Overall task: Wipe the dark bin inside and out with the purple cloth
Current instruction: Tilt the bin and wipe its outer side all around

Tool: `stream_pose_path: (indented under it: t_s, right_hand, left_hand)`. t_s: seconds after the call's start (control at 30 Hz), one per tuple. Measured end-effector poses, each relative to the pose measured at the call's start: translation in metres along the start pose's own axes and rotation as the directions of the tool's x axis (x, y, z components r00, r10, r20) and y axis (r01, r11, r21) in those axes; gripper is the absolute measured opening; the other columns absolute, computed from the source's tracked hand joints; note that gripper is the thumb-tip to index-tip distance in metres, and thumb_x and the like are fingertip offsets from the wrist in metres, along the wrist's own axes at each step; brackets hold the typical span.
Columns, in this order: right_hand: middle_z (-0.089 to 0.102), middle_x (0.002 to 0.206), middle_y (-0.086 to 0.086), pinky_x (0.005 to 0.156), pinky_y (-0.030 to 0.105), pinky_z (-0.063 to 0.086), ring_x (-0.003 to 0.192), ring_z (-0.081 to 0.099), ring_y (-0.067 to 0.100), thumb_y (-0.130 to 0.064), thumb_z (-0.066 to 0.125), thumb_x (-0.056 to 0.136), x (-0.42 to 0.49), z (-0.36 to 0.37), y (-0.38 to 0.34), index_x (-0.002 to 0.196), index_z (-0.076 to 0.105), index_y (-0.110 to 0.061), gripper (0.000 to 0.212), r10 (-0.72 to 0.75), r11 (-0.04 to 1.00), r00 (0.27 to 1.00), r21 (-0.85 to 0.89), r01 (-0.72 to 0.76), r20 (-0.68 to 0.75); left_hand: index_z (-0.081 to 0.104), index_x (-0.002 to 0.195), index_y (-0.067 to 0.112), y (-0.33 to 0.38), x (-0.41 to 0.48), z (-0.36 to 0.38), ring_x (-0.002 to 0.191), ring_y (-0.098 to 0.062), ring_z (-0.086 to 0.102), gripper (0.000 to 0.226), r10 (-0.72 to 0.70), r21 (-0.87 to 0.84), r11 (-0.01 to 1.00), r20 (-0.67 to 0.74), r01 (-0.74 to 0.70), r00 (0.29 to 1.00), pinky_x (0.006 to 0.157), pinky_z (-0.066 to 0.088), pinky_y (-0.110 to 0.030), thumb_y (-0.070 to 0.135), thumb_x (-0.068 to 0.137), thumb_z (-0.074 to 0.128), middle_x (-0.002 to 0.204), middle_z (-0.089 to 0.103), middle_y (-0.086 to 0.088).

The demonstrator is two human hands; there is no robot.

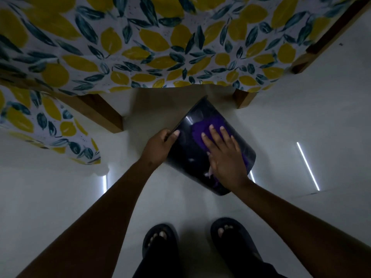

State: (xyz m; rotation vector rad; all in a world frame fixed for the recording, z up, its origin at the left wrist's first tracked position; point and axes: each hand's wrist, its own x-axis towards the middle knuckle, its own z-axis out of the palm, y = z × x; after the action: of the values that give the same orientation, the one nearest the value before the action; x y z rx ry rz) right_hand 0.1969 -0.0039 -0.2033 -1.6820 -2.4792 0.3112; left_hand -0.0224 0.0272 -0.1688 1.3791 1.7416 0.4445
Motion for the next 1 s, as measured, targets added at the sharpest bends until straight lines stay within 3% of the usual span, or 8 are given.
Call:
stream_pose_path:
  t_s: [0.13, 0.27, 0.37, 0.5, 0.63, 0.83, 0.9, 1.0]
  right_hand:
    - [0.016, 0.161, 0.0, 0.113, 0.052, 0.028, 0.148, 0.011, 0.025, -0.033, 0.03, 0.097, -0.016, 0.0, 0.017, 0.151, 0.012, -0.03, 0.058, 0.191, 0.979, 0.98, 0.083, -0.186, -0.052]
    - [0.005, 0.161, 0.003, 0.114, 0.059, 0.019, 0.147, 0.004, 0.036, -0.029, 0.063, 0.081, -0.067, 0.019, 0.021, 0.152, 0.009, -0.03, 0.089, -0.158, 0.97, 0.987, -0.181, 0.163, 0.04]
    - [0.003, 0.162, -0.001, 0.115, 0.057, 0.012, 0.147, 0.001, 0.035, -0.03, 0.063, 0.083, -0.058, 0.024, 0.017, 0.152, 0.012, -0.033, 0.085, -0.321, 0.909, 0.945, -0.261, 0.324, 0.058]
    - [0.007, 0.162, 0.001, 0.116, 0.056, 0.015, 0.148, 0.001, 0.031, -0.029, 0.061, 0.084, -0.008, 0.003, 0.01, 0.152, 0.011, -0.033, 0.085, -0.211, 0.972, 0.977, -0.098, 0.213, 0.033]
    - [0.013, 0.161, 0.0, 0.112, 0.055, 0.028, 0.149, 0.005, 0.025, -0.029, 0.042, 0.093, -0.017, 0.001, 0.022, 0.152, 0.013, -0.03, 0.065, 0.004, 1.0, 1.0, 0.002, -0.004, -0.03]
    - [0.008, 0.161, -0.001, 0.115, 0.053, 0.017, 0.148, 0.006, 0.034, -0.028, 0.057, 0.083, -0.048, 0.019, 0.016, 0.151, 0.014, -0.035, 0.081, -0.339, 0.928, 0.941, -0.169, 0.333, -0.007]
    - [0.008, 0.162, -0.001, 0.116, 0.052, 0.017, 0.148, 0.005, 0.03, -0.027, 0.06, 0.083, -0.025, 0.009, 0.011, 0.151, 0.013, -0.034, 0.084, -0.279, 0.955, 0.96, -0.102, 0.278, 0.006]
    - [0.019, 0.16, 0.0, 0.115, 0.052, 0.025, 0.148, 0.011, 0.023, -0.028, 0.045, 0.095, -0.004, -0.002, 0.011, 0.15, 0.02, -0.029, 0.061, 0.032, 0.993, 0.999, 0.112, -0.028, -0.036]
  left_hand:
    - [0.062, 0.101, 0.008, 0.009, 0.001, 0.008, 0.094, -0.023, 0.06, 0.043, 0.017, -0.037, 0.999, -0.037, -0.018, 0.999, 0.082, 0.045, -0.031, 0.043, 0.099, 0.037, 0.099, 0.066, -0.008]
    - [0.06, 0.093, 0.013, 0.025, 0.015, 0.015, 0.086, -0.022, 0.059, 0.039, 0.053, 0.028, 0.998, -0.058, -0.052, 0.997, 0.074, 0.041, -0.03, 0.043, 0.099, 0.036, 0.087, 0.061, -0.003]
    - [0.06, 0.094, 0.017, 0.035, 0.02, 0.018, 0.084, -0.019, 0.056, 0.037, 0.115, 0.114, 0.988, -0.052, -0.109, 0.992, 0.074, 0.037, -0.027, 0.042, 0.1, 0.034, 0.087, 0.059, 0.0]
    - [0.062, 0.099, 0.013, 0.039, 0.028, 0.015, 0.087, -0.019, 0.054, 0.04, 0.092, 0.111, 0.99, -0.025, -0.089, 0.995, 0.075, 0.035, -0.026, 0.04, 0.101, 0.033, 0.091, 0.058, -0.002]
    - [0.063, 0.096, 0.009, 0.029, 0.023, 0.011, 0.09, -0.026, 0.061, 0.046, 0.106, 0.15, 0.983, -0.017, -0.102, 0.994, 0.075, 0.04, -0.029, 0.044, 0.1, 0.033, 0.094, 0.067, -0.011]
    - [0.062, 0.101, 0.009, 0.034, 0.009, 0.019, 0.086, -0.018, 0.057, 0.043, 0.125, 0.063, 0.991, -0.063, -0.121, 0.99, 0.074, 0.038, -0.026, 0.042, 0.1, 0.033, 0.093, 0.064, -0.006]
    - [0.058, 0.09, 0.009, 0.039, 0.013, 0.019, 0.081, -0.018, 0.054, 0.041, 0.106, 0.075, 0.992, -0.072, -0.101, 0.992, 0.069, 0.034, -0.024, 0.04, 0.101, 0.033, 0.086, 0.06, -0.004]
    - [0.059, 0.09, 0.004, 0.036, 0.016, 0.016, 0.078, -0.023, 0.055, 0.048, 0.102, 0.118, 0.989, -0.109, -0.089, 0.989, 0.068, 0.037, -0.028, 0.042, 0.1, 0.032, 0.082, 0.06, -0.008]
